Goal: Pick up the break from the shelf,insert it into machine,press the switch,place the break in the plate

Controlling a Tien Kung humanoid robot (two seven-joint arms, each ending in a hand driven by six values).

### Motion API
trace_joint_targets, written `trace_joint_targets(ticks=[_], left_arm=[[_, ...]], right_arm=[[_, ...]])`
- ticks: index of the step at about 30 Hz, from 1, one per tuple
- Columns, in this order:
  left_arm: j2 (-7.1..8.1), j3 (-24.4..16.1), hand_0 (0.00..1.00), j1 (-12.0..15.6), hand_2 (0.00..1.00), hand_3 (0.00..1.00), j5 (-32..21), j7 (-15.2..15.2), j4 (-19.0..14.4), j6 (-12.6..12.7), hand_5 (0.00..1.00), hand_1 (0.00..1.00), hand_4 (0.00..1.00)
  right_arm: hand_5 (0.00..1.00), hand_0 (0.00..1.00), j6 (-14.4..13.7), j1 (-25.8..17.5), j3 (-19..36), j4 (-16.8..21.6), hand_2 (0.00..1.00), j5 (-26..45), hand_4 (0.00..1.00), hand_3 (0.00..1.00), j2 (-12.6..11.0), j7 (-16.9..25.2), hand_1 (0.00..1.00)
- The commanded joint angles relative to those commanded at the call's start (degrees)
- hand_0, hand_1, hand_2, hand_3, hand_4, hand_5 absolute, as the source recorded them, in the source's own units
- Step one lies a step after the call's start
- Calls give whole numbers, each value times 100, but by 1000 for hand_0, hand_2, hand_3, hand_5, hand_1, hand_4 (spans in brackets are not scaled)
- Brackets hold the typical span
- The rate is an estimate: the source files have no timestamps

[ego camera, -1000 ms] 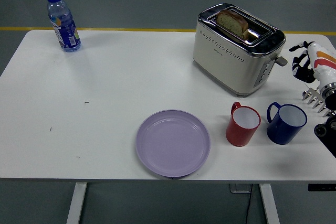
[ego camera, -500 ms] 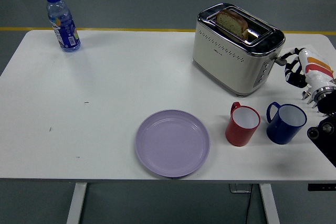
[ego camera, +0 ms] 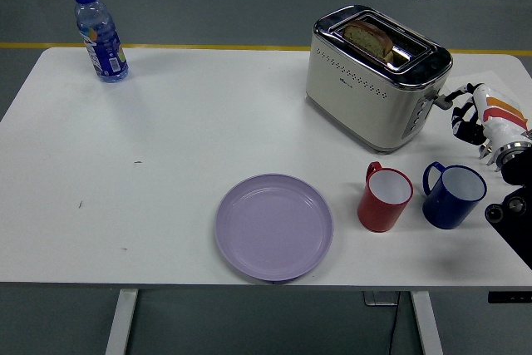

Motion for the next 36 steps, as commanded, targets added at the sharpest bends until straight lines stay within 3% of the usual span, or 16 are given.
trace_joint_targets(ticks=[21, 36], left_arm=[[0, -8, 604, -8, 434, 562, 27, 2, 0, -19, 944, 463, 308], [0, -27, 605, -9, 434, 562, 65, 3, 0, -22, 949, 462, 310]], right_arm=[[2, 208, -36, 95, -117, -570, 346, 9, 475, 601, 381, 59, 244], [2, 208, -54, 12, 334, -669, 344, -314, 476, 599, 282, -91, 243]])
